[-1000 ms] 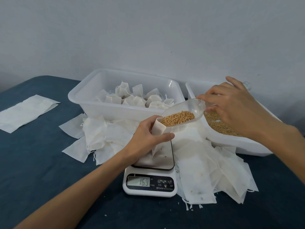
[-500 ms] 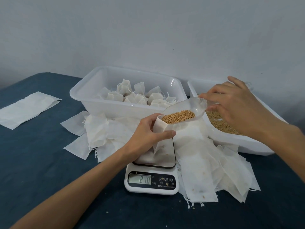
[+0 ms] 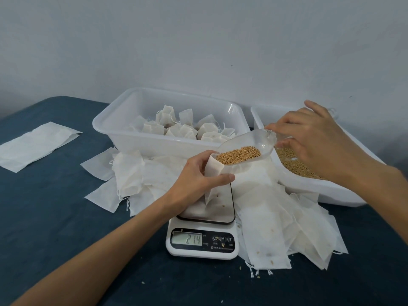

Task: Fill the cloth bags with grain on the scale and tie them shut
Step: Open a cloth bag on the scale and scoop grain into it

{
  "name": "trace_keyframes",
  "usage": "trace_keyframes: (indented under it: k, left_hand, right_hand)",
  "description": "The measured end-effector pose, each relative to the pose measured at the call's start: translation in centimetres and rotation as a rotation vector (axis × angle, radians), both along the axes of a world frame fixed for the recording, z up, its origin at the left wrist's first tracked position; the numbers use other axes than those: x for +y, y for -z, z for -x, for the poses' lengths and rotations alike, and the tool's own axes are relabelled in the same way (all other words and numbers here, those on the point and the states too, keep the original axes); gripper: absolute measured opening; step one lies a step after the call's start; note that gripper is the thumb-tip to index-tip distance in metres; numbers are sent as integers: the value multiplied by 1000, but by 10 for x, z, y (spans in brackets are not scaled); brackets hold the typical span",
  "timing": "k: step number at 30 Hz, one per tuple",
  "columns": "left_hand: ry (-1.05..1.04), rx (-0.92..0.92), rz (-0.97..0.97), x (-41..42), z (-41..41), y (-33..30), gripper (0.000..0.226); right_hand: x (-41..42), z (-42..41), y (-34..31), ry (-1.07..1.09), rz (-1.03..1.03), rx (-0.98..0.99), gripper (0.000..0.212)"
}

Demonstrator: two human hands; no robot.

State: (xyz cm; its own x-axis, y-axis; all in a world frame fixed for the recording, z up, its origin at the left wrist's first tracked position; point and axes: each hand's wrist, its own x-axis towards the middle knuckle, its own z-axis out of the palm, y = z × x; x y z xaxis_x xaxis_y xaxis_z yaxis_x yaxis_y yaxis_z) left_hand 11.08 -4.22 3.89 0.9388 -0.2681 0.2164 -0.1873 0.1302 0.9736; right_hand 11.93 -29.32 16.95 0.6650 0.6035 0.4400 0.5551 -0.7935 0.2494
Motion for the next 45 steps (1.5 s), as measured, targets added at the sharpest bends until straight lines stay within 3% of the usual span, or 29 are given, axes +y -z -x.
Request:
trace_keyframes:
  k: [16, 29, 45]
  left_hand:
    - [4, -14, 7, 0, 0, 1, 34]
    - [-5, -14, 4, 0, 0, 0, 33]
    - [-20, -9, -7, 0, 1, -2, 36]
  right_hand:
    - [1, 2, -3, 5, 16, -33, 37]
    - [2, 4, 0, 118, -68, 185, 38]
    - [3, 5, -1, 32, -43, 46, 35]
